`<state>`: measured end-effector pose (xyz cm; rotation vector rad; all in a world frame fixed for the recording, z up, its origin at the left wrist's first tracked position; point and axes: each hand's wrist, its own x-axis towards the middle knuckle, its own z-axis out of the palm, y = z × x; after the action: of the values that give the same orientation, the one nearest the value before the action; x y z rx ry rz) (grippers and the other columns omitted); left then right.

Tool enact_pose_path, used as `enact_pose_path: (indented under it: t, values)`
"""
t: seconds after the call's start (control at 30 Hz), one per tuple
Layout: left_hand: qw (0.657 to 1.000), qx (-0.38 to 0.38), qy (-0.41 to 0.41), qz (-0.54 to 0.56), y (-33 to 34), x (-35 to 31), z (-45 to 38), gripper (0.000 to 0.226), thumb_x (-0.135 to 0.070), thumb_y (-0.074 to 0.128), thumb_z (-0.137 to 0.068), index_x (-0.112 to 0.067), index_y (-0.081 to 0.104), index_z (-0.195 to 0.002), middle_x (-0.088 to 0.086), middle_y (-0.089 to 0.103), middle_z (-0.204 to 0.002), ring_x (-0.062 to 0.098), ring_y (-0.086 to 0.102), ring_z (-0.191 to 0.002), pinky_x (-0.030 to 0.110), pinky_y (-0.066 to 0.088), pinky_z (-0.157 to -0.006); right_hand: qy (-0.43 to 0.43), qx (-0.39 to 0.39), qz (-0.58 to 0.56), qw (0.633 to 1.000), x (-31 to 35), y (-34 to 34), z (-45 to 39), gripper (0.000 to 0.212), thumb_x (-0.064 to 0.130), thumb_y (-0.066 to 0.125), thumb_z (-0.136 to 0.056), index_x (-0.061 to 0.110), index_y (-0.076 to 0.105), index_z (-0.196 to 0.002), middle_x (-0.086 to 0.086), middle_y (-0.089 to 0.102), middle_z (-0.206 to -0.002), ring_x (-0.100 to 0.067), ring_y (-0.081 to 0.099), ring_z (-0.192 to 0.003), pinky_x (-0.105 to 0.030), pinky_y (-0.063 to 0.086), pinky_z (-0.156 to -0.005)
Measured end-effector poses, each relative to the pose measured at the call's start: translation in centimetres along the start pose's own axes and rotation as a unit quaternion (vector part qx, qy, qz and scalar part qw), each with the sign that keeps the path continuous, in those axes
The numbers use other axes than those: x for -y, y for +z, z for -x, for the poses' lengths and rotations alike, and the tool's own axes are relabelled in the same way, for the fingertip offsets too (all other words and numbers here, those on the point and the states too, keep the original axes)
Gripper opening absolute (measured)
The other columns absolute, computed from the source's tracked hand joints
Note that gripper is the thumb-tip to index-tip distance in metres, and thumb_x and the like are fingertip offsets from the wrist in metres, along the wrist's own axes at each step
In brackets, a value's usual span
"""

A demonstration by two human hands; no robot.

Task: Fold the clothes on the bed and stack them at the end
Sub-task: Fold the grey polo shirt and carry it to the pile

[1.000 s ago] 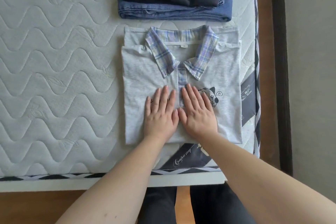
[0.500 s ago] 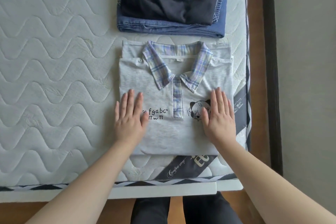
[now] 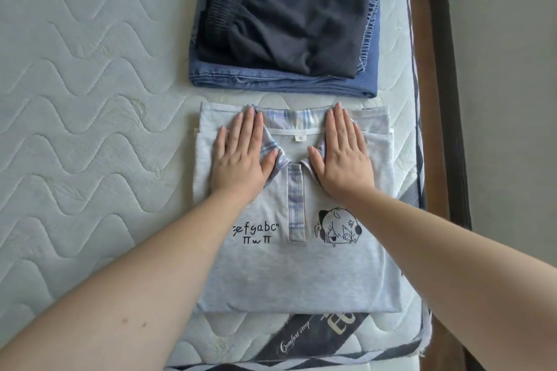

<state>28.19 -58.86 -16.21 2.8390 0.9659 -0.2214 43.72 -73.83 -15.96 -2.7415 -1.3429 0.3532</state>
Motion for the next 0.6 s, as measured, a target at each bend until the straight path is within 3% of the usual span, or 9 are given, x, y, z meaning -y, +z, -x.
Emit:
enact_pose_path:
  t: [0.13, 0.33, 0.37, 0.47, 0.53, 0.6]
  values:
    - [1.0, 0.019, 0.005, -0.006, 0.5, 0.1, -0.4, 0.075, -0.059, 0.012, -0.098, -0.018, -0.005, -0.158, 0.001, -0.008, -0.166, 0.018, -0.008, -0.152, 0.045, -0.001, -0.123, -0.006, 0.006, -0.001, 1.0, 0.0, 0.2, -0.4, 0.076, 0.057, 0.013, -0.1, 0.007, 0.005, -0.156, -0.01, 0.002, -0.165, -0.02, -0.002, -0.152, -0.036, 0.002, -0.123]
    - [0.987, 0.142, 0.039, 0.059, -0.9, 1.6, -1.9, 0.077, -0.072, -0.006, -0.088, -0.03, -0.037, -0.145, -0.01, -0.044, -0.152, 0.008, -0.041, -0.139, 0.038, -0.021, -0.118, -0.017, 0.045, -0.016, 0.999, -0.2, -0.8, -0.7, 0.077, 0.061, 0.002, -0.098, 0.011, -0.002, -0.157, -0.006, -0.007, -0.165, -0.016, -0.011, -0.151, -0.035, -0.002, -0.123]
    - [0.988, 0.129, 0.051, 0.073, -1.5, 2.1, -1.9, 0.075, -0.071, -0.008, -0.089, -0.03, -0.036, -0.146, -0.009, -0.041, -0.154, 0.007, -0.038, -0.141, 0.037, -0.019, -0.119, -0.027, 0.048, -0.032, 0.998, -0.4, -1.3, -0.8, 0.077, 0.061, -0.002, -0.097, 0.013, -0.003, -0.157, -0.004, -0.008, -0.165, -0.015, -0.012, -0.151, -0.036, -0.002, -0.123]
    - [0.996, -0.025, 0.027, 0.076, -2.5, 3.4, 0.2, 0.068, -0.052, 0.01, -0.102, -0.016, -0.008, -0.156, 0.001, -0.01, -0.164, 0.016, -0.006, -0.152, 0.034, -0.007, -0.123, 0.016, 0.016, -0.025, 0.999, -1.9, -1.7, 1.2, 0.071, 0.058, 0.0, -0.099, 0.016, -0.009, -0.156, 0.0, -0.011, -0.164, -0.012, -0.012, -0.15, -0.034, -0.004, -0.123]
    - [0.997, -0.02, 0.027, 0.064, -2.0, 3.8, 2.7, 0.071, -0.051, 0.012, -0.101, -0.005, 0.006, -0.156, 0.009, 0.004, -0.164, 0.021, 0.006, -0.152, 0.035, -0.003, -0.123, 0.083, 0.015, -0.01, 0.996, -3.0, -1.2, 3.6, 0.071, 0.059, 0.001, -0.1, 0.017, -0.014, -0.155, 0.001, -0.017, -0.163, -0.011, -0.017, -0.149, -0.032, -0.008, -0.122]
    - [0.999, 0.027, 0.026, 0.035, -0.9, 4.1, 4.7, 0.082, -0.06, -0.004, -0.096, -0.004, 0.005, -0.155, 0.009, 0.002, -0.164, 0.02, 0.002, -0.152, 0.035, -0.005, -0.123, 0.102, 0.044, -0.008, 0.994, -4.0, -0.9, 5.1, 0.072, 0.061, 0.003, -0.1, 0.018, -0.015, -0.155, 0.002, -0.019, -0.162, -0.011, -0.019, -0.148, -0.033, -0.007, -0.122]
